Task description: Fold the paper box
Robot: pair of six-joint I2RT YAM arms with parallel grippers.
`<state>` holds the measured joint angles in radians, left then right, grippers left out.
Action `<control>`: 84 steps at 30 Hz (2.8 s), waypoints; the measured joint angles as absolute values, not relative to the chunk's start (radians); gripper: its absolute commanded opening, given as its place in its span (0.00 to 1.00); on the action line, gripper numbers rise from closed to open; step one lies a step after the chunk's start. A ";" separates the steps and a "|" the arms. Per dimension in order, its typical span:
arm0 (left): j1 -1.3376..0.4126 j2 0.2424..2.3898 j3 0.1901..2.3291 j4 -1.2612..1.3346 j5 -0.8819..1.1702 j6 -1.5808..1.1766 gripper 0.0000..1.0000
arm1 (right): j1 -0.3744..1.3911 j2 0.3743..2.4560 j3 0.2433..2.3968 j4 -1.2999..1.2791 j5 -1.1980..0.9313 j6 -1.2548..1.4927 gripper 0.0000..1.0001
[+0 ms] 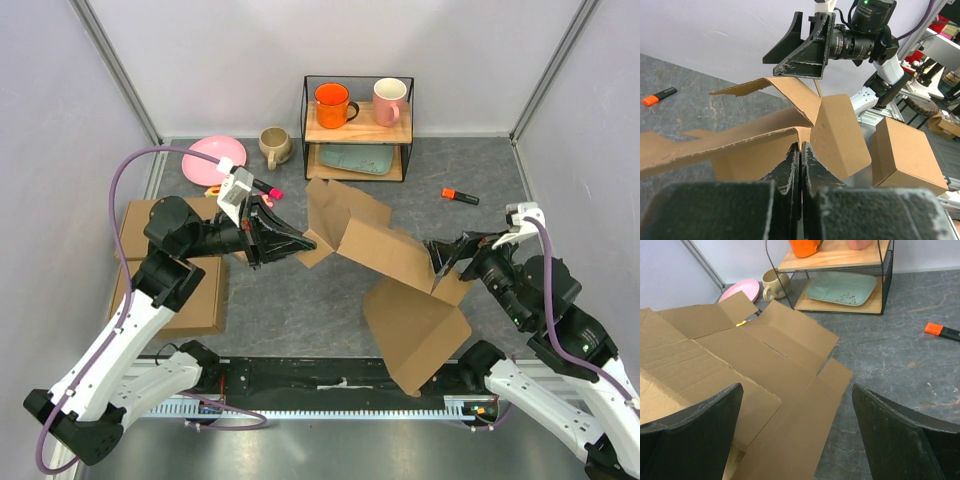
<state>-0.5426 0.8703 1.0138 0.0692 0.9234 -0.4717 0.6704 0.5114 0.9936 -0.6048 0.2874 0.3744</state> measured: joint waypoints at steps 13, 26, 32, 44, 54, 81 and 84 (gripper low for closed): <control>-0.543 0.870 1.084 0.076 0.888 -0.416 0.02 | 0.672 0.440 1.015 -0.606 0.330 0.443 0.98; -0.540 0.936 1.151 0.848 0.891 -0.727 0.02 | 0.670 0.555 1.038 -0.643 0.565 0.601 0.98; -0.540 1.089 1.329 1.092 0.926 -0.982 0.02 | 0.670 0.567 1.023 -0.599 0.561 0.634 0.98; -0.518 1.357 1.419 1.310 0.923 -1.449 0.02 | 0.670 0.458 1.196 -0.606 0.628 0.560 0.98; -0.406 1.430 1.094 1.305 1.076 -1.477 0.17 | 0.670 0.451 1.200 -0.624 0.619 0.511 0.98; -0.276 1.230 1.165 1.301 1.163 -1.501 0.06 | 0.670 0.496 0.840 -0.541 0.600 0.756 0.98; -0.276 1.223 1.244 1.306 1.145 -1.531 0.06 | 0.670 0.496 0.839 -0.470 0.581 0.724 0.98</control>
